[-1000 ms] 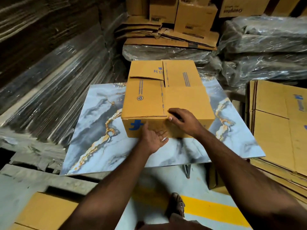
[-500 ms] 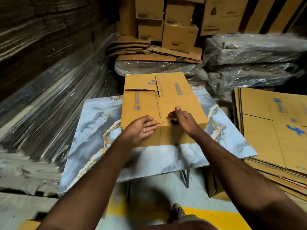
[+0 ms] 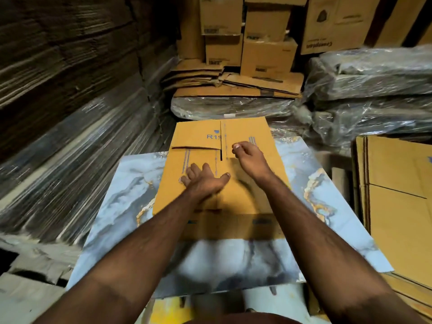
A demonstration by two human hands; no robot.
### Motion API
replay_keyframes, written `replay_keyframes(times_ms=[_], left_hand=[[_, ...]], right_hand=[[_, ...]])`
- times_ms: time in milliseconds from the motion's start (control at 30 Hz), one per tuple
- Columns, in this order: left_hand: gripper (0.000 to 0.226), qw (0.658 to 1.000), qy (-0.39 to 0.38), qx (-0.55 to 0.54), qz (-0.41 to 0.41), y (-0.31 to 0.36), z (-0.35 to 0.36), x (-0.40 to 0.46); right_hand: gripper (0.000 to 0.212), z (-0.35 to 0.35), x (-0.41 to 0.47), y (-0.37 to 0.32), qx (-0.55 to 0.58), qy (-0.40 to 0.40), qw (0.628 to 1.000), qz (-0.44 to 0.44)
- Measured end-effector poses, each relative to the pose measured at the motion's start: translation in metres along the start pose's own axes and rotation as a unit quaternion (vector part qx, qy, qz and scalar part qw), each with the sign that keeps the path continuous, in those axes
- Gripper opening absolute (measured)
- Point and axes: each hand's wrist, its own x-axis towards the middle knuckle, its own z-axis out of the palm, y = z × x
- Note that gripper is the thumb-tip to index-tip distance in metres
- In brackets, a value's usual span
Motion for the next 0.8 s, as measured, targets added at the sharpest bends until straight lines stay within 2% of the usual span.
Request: replay_keyframes(times_ms=[167,267,333,467,533,633,800], left_hand=[[0.107,0.999,-0.007,0.014,-0.036,0.013,0.012,0.014],[0.108,0.999,0.003,0.025,-0.046,0.015,0.017,0.015],[0.108,0.998,-0.004,0.037,-0.054,0.015,0.014,0.02],[0.11,0.996,-0.035,0.058,-0.061,0.015,0.002,0.032],[0.107,0.996,-0.042,0.064,-0.052,0.015,0.001,0.035],[0.098,0.997,-0.012,0.066,-0.026,0.016,0.0,0.033],[0.072,0.992,0.029,0.124,0.016,0.025,-0.022,0.029]], right_hand=[[0.032,0.023,0.044,0.003,0.055,-0.012,0.997,0.06],[0.027,0.04,0.052,0.01,0.052,0.049,0.994,0.082],[0.026,0.051,0.053,0.023,0.034,0.093,0.993,0.07],[0.025,0.055,0.047,0.056,-0.026,0.165,0.986,-0.024],[0.027,0.054,0.045,0.059,-0.044,0.161,0.985,-0.039],[0.024,0.057,0.049,0.06,-0.096,0.132,0.985,-0.049],[0.025,0.059,0.05,0.064,-0.147,0.11,0.982,-0.046]])
